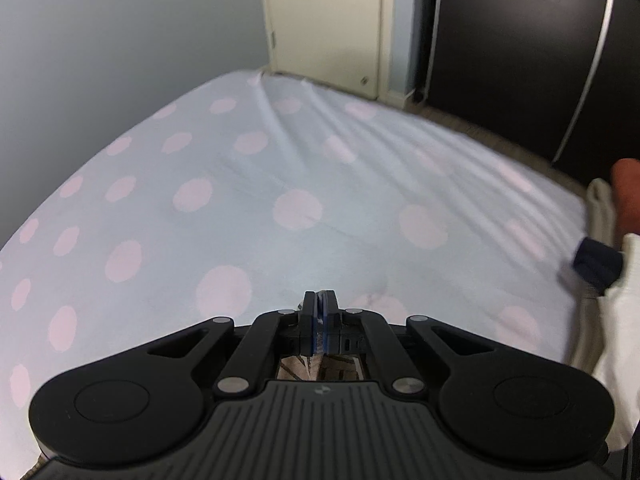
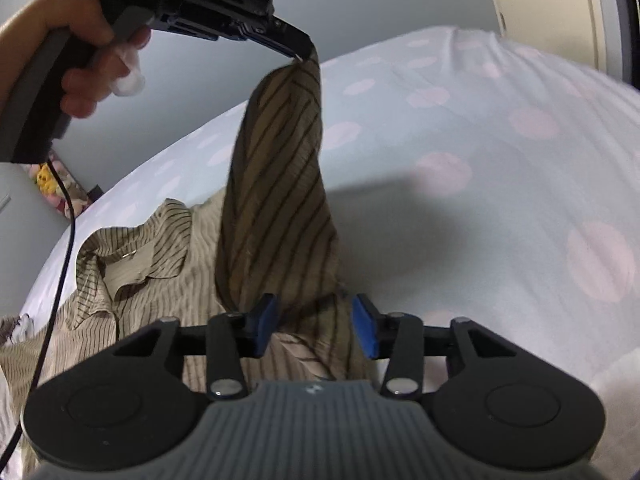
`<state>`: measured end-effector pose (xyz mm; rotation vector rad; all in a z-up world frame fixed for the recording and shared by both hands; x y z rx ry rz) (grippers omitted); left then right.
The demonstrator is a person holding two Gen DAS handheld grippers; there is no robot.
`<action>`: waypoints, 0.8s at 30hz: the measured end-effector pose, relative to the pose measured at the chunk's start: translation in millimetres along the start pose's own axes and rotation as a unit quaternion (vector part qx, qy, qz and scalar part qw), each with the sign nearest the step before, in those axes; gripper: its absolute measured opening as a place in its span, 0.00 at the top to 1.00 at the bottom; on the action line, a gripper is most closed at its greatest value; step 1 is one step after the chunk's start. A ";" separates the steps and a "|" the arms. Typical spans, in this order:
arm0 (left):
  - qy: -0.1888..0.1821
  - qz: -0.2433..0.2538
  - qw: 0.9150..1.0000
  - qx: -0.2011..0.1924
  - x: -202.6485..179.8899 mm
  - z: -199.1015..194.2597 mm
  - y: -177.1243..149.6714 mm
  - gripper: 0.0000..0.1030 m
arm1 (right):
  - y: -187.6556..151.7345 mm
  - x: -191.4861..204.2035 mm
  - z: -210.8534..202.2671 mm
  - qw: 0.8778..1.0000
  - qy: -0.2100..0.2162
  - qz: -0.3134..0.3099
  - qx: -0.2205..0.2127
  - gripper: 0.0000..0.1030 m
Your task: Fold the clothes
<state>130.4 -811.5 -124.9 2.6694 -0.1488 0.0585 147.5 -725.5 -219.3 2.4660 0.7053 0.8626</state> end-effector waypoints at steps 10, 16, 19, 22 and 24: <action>0.026 -0.023 0.999 0.040 1.5 36.6 9.7 1.00 | 10.4 -23.4 -0.1 0.999 0.020 0.027 -0.033 0.64; 0.030 -0.012 0.998 0.051 -0.1 40.2 13.7 1.00 | 18.0 -0.9 1.7 0.998 0.057 0.005 -0.039 0.59; 0.033 -0.012 0.998 0.052 0.6 42.0 14.2 1.00 | 16.2 5.1 8.9 0.998 0.059 -0.007 -0.028 0.59; 0.034 -0.014 0.998 0.054 0.7 46.0 15.3 1.00 | 14.6 2.1 19.9 0.999 0.032 -0.022 -0.012 0.77; 0.036 -0.008 0.998 0.054 -0.6 49.7 16.9 1.00 | 16.2 -6.1 21.0 1.000 0.004 -0.025 -0.015 0.99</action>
Point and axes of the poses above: each gripper's, at about its wrist camera, not at the fingertips, and z roughly the way its jaws point, x to its left, y to its top, the point moved 10 cm from there along z, roughly the way its jaws point, and after that the axes turned 9 degrees about x, right-handed, at the moved point
